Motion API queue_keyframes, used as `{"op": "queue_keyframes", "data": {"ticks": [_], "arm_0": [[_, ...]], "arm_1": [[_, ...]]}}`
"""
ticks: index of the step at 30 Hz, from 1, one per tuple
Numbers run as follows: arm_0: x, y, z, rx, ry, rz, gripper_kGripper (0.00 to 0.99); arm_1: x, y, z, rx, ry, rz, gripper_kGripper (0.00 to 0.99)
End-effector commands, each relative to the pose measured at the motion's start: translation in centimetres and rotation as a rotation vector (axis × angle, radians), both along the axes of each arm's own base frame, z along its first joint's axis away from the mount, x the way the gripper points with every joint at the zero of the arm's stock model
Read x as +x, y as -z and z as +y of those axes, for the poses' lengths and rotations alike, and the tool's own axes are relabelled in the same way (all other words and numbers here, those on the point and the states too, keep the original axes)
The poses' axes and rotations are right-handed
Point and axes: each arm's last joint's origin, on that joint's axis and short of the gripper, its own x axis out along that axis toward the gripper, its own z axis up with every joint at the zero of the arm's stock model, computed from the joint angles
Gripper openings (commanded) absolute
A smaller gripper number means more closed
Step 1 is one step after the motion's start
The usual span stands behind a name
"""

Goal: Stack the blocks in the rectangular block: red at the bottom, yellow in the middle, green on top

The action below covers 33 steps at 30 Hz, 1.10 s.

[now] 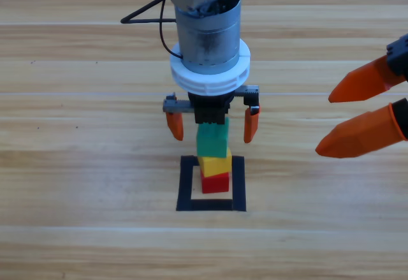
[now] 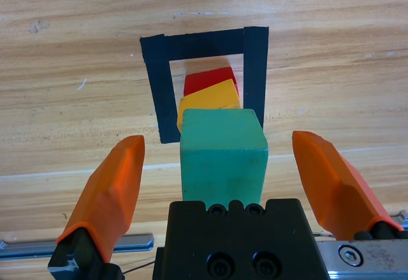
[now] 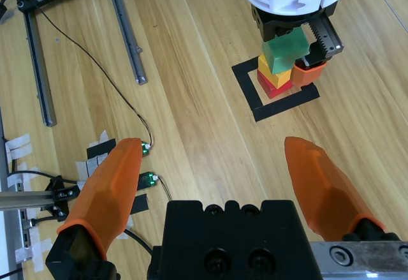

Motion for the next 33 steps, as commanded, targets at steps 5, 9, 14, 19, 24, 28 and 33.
{"op": "queue_keyframes", "data": {"ticks": [5,9,14,19,24,28,33], "arm_0": [[-3.1,-3.2,-0.1,-0.024,0.078,-0.045,0.99],[-5.9,-8.4,1.6,-0.086,0.131,-0.137,0.99],[-10.4,-14.1,3.7,-0.154,0.227,-0.273,0.99],[-13.2,-15.5,6.9,-0.153,0.281,-0.359,0.99],[-16.4,-14.7,10.9,-0.229,0.376,-0.433,0.99],[-18.9,-13.2,9.3,-0.223,0.49,-0.454,0.99],[-20.6,-11.6,8.5,-0.231,0.589,-0.471,0.99]], "arm_1": [[-0.1,0.7,-1.0,-0.009,0.024,0.016,0.985],[-0.1,0.7,-1.0,-0.009,0.024,0.016,0.985],[-0.1,0.7,-1.0,-0.009,0.023,0.018,0.985],[-0.1,0.7,-1.0,-0.009,0.023,0.018,0.985],[-0.1,0.7,-1.0,-0.009,0.023,0.018,0.985],[-0.1,0.7,-1.0,-0.008,0.022,0.019,0.985],[-0.1,0.8,-1.0,-0.009,0.022,0.02,0.985]]}}
